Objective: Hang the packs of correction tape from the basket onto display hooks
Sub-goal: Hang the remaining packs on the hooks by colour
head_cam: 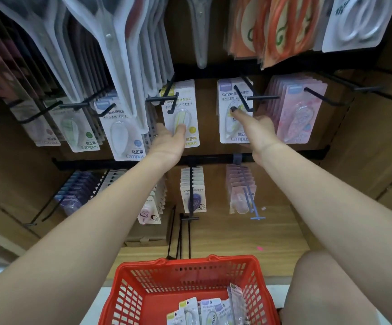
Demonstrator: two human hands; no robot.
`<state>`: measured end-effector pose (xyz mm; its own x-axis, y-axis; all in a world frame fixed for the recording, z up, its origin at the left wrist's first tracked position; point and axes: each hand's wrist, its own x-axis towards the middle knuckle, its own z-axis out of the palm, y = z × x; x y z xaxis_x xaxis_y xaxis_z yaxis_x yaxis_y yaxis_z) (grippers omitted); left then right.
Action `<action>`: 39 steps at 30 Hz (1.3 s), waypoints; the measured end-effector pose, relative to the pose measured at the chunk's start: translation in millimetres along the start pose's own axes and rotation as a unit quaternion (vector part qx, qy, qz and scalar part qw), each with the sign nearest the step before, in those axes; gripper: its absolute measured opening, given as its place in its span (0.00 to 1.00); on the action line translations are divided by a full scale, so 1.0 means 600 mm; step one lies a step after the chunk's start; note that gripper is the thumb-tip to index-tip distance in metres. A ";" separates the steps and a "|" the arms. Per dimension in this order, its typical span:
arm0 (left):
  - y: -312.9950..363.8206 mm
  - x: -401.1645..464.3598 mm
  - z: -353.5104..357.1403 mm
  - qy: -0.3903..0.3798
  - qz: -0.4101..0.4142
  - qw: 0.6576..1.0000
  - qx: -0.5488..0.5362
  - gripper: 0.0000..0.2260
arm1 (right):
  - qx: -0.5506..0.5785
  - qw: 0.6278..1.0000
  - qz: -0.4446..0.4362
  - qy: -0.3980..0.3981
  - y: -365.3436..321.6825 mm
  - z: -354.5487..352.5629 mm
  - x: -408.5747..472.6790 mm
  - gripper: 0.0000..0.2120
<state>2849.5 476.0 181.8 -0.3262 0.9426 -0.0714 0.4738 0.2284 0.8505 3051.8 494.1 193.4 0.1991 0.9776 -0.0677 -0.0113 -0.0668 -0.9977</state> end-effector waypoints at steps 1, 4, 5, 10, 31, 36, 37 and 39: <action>-0.005 -0.007 -0.001 -0.001 0.000 1.000 0.000 0.39 | -0.021 1.000 -0.001 0.009 0.002 0.000 -0.001 0.40; -0.041 -0.045 -0.012 -0.006 0.020 1.000 0.011 0.35 | -0.131 0.989 -0.031 0.056 0.021 -0.007 -0.029 0.41; -0.056 -0.066 -0.016 0.000 0.033 0.999 0.017 0.33 | -0.162 0.983 -0.054 0.068 0.032 -0.009 -0.049 0.39; -0.143 -0.206 -0.014 0.018 0.122 0.992 0.028 0.10 | -0.118 0.970 -0.186 0.106 0.135 -0.011 -0.179 0.16; -0.725 -0.353 0.237 -0.214 -0.383 0.889 0.130 0.36 | -0.609 0.696 0.199 -0.324 0.730 -0.045 -0.397 0.22; -0.749 -0.353 0.291 -0.173 -0.432 0.878 0.115 0.40 | -0.706 0.596 0.035 -0.382 0.757 -0.031 -0.390 0.28; -0.754 -0.354 0.299 -0.168 -0.437 0.875 0.120 0.41 | -0.716 0.575 0.018 -0.396 0.763 -0.030 -0.390 0.31; -0.760 -0.352 0.312 -0.151 -0.451 0.869 0.140 0.41 | -0.732 0.535 0.005 -0.422 0.773 -0.031 -0.387 0.34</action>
<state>2855.4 218.4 -288.2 -0.4591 0.3611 -0.8117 0.3308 0.9174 0.2211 3018.7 232.6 -253.8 -0.3145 0.6756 -0.6669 0.8942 0.4466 0.0307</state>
